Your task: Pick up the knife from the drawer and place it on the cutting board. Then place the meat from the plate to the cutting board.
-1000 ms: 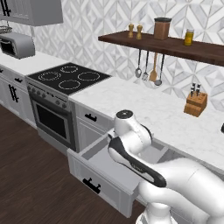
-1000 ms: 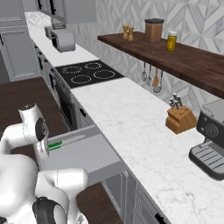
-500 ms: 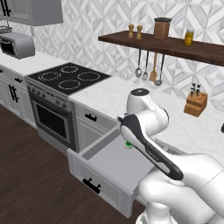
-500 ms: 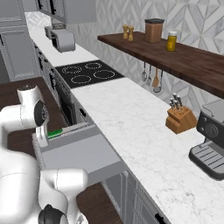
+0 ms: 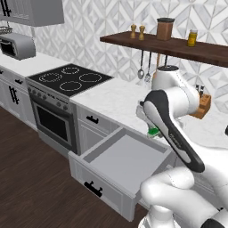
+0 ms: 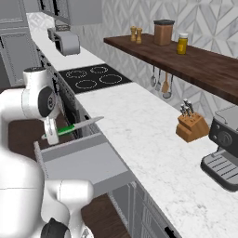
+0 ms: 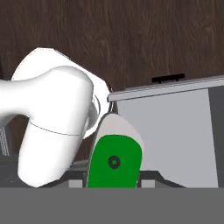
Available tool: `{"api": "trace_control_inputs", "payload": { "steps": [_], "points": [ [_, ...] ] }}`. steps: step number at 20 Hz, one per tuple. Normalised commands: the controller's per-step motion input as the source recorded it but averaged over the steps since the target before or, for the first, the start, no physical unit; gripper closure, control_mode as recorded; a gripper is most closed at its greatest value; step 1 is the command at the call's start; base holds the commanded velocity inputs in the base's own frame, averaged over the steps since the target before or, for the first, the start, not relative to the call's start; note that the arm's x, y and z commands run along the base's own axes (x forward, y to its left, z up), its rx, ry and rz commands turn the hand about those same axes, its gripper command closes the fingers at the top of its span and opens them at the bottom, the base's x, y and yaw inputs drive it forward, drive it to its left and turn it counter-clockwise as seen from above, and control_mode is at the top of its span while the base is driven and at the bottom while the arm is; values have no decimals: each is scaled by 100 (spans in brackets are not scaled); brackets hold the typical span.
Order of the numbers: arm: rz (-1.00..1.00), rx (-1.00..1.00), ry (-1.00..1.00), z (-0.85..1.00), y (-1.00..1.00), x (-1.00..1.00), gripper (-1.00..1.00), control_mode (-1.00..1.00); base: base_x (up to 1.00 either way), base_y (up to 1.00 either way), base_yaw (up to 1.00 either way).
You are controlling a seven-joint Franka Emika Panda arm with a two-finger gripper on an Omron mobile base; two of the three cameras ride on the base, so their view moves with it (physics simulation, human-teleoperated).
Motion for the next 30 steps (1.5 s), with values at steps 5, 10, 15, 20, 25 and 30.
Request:
{"api": "trace_control_inputs", "payload": {
  "steps": [5, 10, 15, 20, 25, 30],
  "points": [
    [6, 0, -6, 10, -26, -21, 100, -100, 0, 0, 0],
    [3, 0, -15, 0, -25, -45, 100, -100, 0, 0, 0],
    [0, 0, -8, -2, 1, -15, 100, 100, -9, 1, 0],
    [0, 0, 0, 0, 0, 0, 100, 100, -92, 5, 1],
    [0, 0, 0, 0, 0, 0, 100, 100, -95, 81, 5],
    [0, 0, 0, 0, 0, 0, 100, 100, -23, 100, 23]
  ]
}}
